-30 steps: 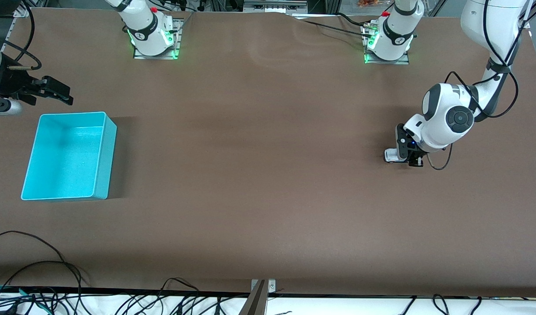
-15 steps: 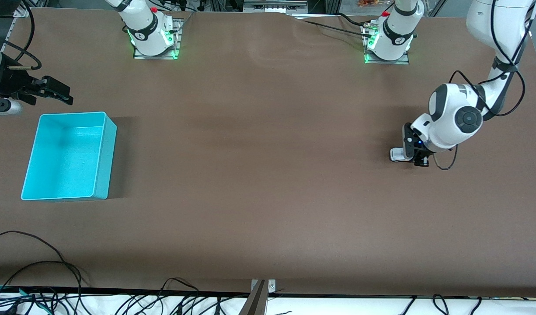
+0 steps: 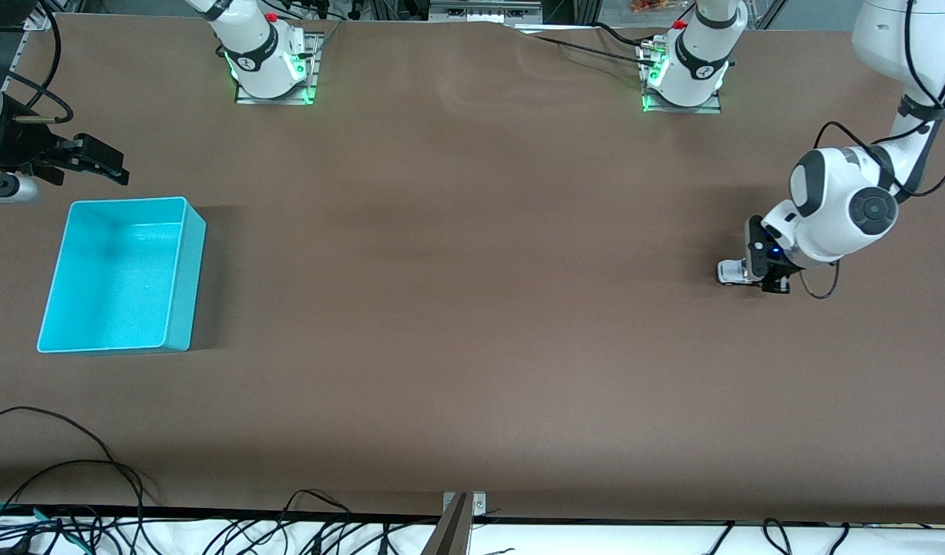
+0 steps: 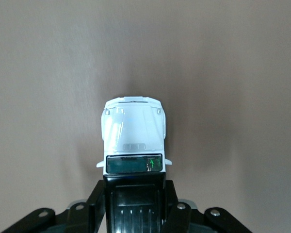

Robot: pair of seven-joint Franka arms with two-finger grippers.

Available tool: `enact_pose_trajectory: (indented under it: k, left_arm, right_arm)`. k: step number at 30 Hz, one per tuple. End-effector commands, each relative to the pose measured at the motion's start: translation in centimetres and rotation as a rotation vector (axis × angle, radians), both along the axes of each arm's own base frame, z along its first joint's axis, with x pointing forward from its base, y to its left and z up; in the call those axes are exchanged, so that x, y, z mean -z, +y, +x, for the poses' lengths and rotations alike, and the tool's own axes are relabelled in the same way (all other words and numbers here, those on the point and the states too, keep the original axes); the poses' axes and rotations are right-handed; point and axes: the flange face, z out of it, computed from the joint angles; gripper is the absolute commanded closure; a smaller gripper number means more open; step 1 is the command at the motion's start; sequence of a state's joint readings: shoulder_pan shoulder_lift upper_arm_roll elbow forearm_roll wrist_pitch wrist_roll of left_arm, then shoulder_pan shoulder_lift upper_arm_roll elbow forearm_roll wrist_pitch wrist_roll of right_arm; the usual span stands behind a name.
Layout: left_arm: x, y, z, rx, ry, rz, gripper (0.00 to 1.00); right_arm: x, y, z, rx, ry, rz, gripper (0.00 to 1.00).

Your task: Wind and store white jeep toy

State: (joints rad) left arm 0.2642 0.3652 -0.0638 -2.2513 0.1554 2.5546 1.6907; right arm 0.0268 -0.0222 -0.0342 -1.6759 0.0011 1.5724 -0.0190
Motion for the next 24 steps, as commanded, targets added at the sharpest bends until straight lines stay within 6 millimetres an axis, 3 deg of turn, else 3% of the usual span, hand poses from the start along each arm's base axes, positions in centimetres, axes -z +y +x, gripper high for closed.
enact_pose_trajectory:
  k: [1, 10, 24]
  left_arm:
    - [1.5, 3.0, -0.2, 0.034, 0.025, -0.002, 1.00]
    - [1.7, 6.6, 0.4, 0.043, 0.015, -0.006, 1.00]
    - [1.2, 13.9, -0.8, 0.009, 0.012, 0.002, 1.00]
  right_arm:
    - [-0.4, -0.2, 0.0, -0.007, 0.005, -0.007, 0.00]
    - [-0.4, -0.2, 0.0, -0.007, 0.005, -0.007, 0.00]
    - [-0.5, -0.2, 0.0, -0.007, 0.003, -0.007, 0.00]
